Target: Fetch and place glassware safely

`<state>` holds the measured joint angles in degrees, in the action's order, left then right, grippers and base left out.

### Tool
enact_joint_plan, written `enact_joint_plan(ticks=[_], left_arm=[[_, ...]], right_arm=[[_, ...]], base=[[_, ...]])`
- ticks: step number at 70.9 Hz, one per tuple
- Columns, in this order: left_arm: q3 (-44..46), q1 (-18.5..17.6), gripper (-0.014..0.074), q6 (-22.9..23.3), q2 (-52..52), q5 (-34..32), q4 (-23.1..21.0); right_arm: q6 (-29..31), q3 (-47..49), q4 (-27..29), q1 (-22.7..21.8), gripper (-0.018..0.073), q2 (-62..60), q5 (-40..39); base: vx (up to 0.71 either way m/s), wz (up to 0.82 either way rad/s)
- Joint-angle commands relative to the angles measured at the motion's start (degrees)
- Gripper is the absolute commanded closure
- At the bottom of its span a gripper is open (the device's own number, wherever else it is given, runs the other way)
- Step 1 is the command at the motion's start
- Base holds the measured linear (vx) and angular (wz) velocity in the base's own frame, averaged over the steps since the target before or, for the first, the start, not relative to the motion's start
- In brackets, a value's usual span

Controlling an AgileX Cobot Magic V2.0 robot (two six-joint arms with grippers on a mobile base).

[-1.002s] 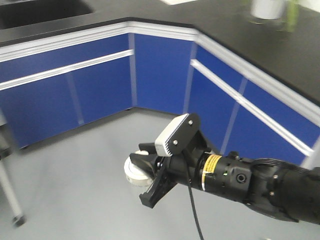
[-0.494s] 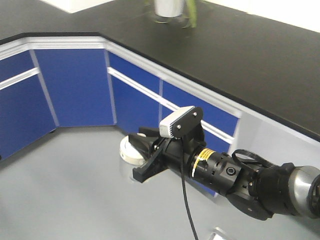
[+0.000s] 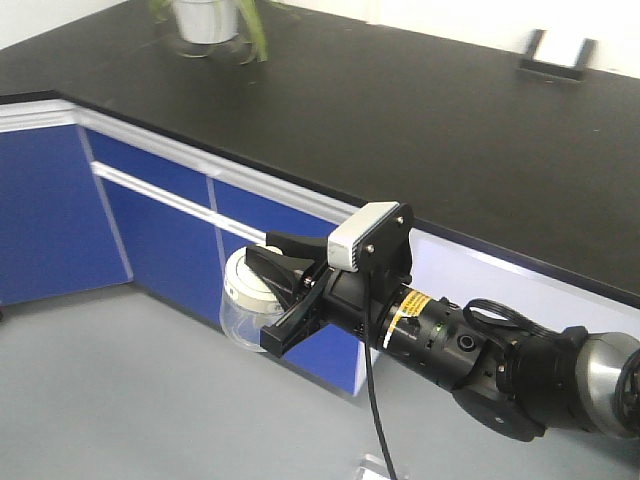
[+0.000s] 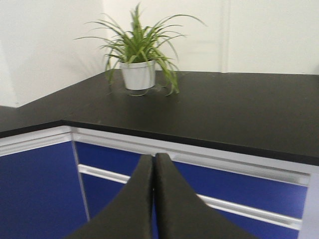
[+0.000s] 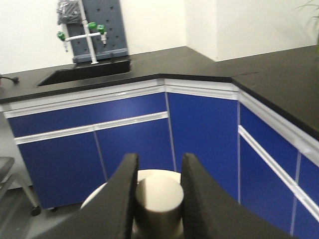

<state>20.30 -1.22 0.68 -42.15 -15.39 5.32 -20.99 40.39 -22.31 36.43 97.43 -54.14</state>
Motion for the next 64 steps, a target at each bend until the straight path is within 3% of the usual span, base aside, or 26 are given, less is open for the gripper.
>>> enact_joint_plan(ticks=[1,64], left_arm=[[1.5,-0.3,0.0603,0.4,0.1,-4.1,-0.5],[1.5,-0.3,0.0603,0.4,0.1,-4.1,-0.5]], right_arm=[[0.4,1.7,1.1,-0.2,0.0563,-2.5,-6.2],[0.6,1.7,1.7,-0.2,0.0563,-2.5,-8.9]], base=[[0.07,-0.34],[0.02,-0.34]])
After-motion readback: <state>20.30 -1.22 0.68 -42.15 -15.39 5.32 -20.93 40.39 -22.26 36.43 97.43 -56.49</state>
